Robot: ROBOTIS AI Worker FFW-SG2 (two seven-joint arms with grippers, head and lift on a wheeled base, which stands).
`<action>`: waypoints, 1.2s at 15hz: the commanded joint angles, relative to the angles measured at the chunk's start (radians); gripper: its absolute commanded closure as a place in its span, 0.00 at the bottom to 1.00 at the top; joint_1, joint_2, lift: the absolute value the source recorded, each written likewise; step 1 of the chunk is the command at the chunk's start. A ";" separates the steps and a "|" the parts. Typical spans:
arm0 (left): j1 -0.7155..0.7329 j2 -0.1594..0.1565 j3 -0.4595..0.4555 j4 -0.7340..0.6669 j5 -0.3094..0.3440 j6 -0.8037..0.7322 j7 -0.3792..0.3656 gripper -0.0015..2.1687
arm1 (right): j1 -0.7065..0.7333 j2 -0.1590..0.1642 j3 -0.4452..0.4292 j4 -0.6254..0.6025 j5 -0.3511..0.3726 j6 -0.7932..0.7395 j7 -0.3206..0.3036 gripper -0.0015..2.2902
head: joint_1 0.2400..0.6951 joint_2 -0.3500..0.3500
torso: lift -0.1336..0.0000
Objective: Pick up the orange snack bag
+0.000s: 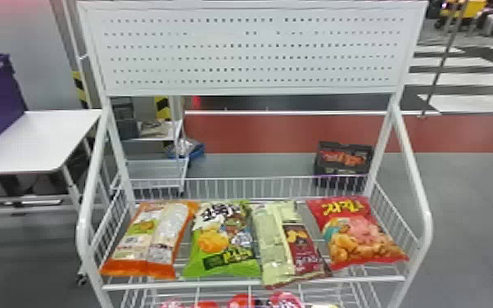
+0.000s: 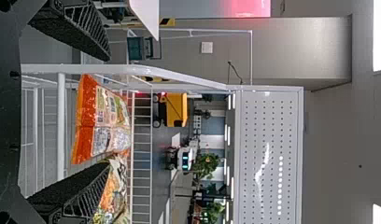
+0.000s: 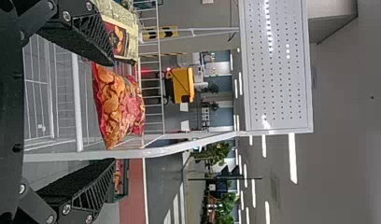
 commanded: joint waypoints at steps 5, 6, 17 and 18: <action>0.000 0.000 0.000 0.000 0.000 0.000 0.001 0.04 | 0.000 0.001 0.000 0.000 0.000 -0.003 0.000 0.07 | 0.57 0.50 | 1.00; 0.000 0.000 0.000 0.000 0.000 0.000 0.000 0.04 | 0.000 0.001 0.000 0.000 0.000 0.000 0.000 0.07 | 0.57 0.50 | 1.00; -0.290 -0.008 -0.110 0.118 0.018 0.181 -0.009 0.04 | -0.020 0.006 0.023 0.009 0.010 0.016 0.000 0.07 | 0.57 0.50 | 1.00; -0.334 -0.009 -0.132 0.133 0.018 0.215 -0.003 0.04 | -0.020 0.007 0.026 0.009 0.011 0.016 0.002 0.07 | 0.57 0.50 | 1.00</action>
